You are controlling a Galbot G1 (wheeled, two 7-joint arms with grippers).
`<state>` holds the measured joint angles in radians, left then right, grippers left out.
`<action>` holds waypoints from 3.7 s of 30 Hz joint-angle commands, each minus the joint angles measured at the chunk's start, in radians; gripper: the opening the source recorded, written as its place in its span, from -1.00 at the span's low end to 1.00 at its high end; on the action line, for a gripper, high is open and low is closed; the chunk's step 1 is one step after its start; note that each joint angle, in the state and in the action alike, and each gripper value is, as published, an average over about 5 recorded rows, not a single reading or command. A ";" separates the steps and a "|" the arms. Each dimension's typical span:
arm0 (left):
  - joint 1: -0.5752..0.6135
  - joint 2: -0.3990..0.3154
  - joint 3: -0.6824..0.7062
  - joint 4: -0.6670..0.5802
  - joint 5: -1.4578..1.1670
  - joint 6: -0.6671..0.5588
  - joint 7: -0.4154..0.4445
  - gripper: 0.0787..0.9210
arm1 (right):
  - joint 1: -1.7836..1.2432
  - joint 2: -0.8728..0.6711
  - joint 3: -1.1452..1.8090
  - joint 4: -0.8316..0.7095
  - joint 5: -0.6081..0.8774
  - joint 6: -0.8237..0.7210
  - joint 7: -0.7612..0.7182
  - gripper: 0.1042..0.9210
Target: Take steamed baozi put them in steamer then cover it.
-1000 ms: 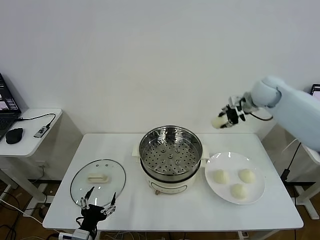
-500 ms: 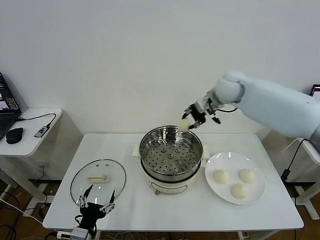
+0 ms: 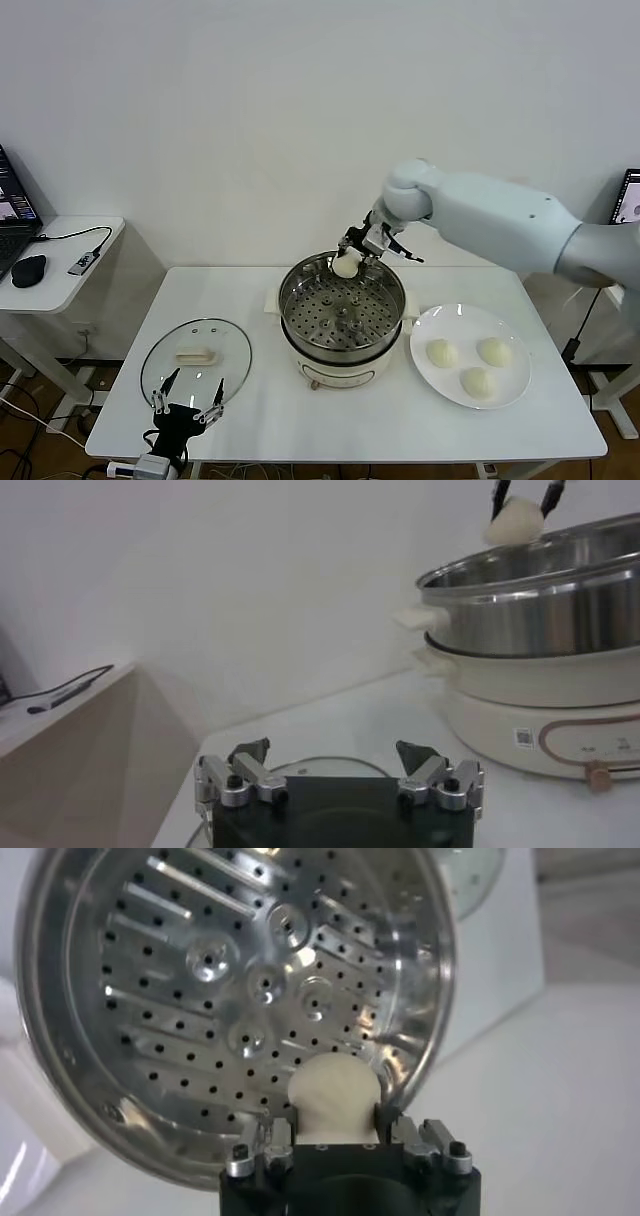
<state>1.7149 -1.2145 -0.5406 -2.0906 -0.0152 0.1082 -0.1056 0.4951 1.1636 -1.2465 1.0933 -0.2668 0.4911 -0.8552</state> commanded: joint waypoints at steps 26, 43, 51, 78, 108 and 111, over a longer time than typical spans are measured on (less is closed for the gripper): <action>0.010 -0.010 -0.003 -0.008 0.002 -0.003 -0.004 0.77 | -0.060 0.085 0.058 -0.132 -0.171 0.156 0.066 0.58; 0.006 0.008 -0.003 -0.035 -0.001 0.003 0.000 0.77 | 0.302 -0.396 -0.137 0.444 0.595 -0.887 -0.117 0.76; 0.004 0.027 -0.003 -0.042 -0.009 0.004 0.001 0.77 | 0.274 -0.637 -0.127 0.544 0.633 -0.962 -0.123 0.76; -0.003 0.019 -0.026 -0.026 -0.010 0.004 0.000 0.77 | -0.353 -0.620 0.241 0.283 0.260 -0.669 -0.209 0.76; 0.006 0.011 -0.047 -0.020 -0.005 0.002 0.001 0.77 | -0.512 -0.414 0.333 0.121 0.154 -0.671 -0.146 0.76; 0.006 0.011 -0.047 -0.018 -0.006 0.002 0.001 0.77 | -0.517 -0.409 0.337 0.115 0.145 -0.671 -0.146 0.76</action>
<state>1.7203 -1.2042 -0.5877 -2.1077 -0.0211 0.1094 -0.1051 0.0098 0.7307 -0.9288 1.2357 -0.0983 -0.1815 -1.0094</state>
